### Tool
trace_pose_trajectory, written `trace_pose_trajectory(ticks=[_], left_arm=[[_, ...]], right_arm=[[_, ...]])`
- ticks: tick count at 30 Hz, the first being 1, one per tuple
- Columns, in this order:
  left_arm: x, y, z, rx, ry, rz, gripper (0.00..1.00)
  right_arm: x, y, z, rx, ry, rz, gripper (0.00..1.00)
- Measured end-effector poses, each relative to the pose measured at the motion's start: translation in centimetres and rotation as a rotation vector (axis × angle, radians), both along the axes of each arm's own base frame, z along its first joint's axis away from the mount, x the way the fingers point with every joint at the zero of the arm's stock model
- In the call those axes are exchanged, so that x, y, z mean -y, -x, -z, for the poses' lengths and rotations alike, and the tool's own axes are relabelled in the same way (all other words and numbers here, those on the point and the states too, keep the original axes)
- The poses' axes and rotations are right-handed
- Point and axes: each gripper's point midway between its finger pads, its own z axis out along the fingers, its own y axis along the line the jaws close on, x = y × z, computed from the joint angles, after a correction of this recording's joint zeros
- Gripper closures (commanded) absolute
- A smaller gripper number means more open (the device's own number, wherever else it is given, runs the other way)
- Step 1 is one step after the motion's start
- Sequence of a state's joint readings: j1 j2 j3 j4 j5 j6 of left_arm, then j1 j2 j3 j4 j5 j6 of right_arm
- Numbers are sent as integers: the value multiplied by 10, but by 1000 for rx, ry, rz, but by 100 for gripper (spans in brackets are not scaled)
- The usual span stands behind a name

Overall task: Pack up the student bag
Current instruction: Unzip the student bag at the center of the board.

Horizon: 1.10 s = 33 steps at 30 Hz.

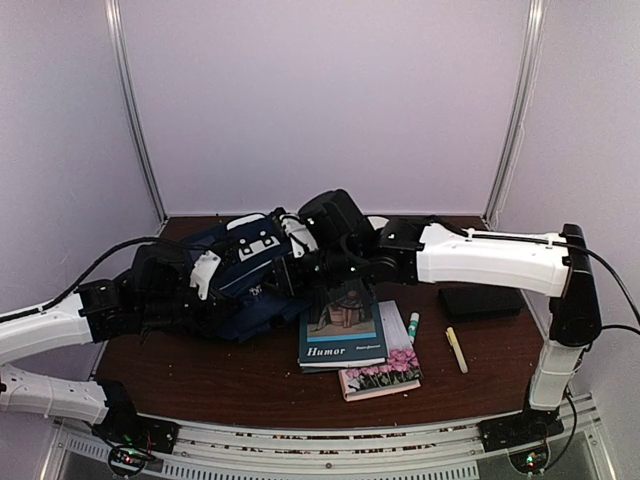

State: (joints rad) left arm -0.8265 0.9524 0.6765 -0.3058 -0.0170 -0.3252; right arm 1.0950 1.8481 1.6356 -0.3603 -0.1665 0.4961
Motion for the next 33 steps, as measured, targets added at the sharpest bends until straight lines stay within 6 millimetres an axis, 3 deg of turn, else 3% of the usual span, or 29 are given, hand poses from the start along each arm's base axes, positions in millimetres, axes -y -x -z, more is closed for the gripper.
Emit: trace_pose_trajectory(ticks=[11,19,27,33], left_arm=[[2,3,10,-20,20,8,100],[3,3,11,-22,26,8,100],[3,3,10,-22,28,10,100],[3,5,15,-32,24,15,100]], right_arm=[[-4,-9,33,-2,85,24,57],[-7,-1,36,2,101,-8,52],[-7,3,47,2,133,-18,61],[-9,1,59,-10,160,-14,59]])
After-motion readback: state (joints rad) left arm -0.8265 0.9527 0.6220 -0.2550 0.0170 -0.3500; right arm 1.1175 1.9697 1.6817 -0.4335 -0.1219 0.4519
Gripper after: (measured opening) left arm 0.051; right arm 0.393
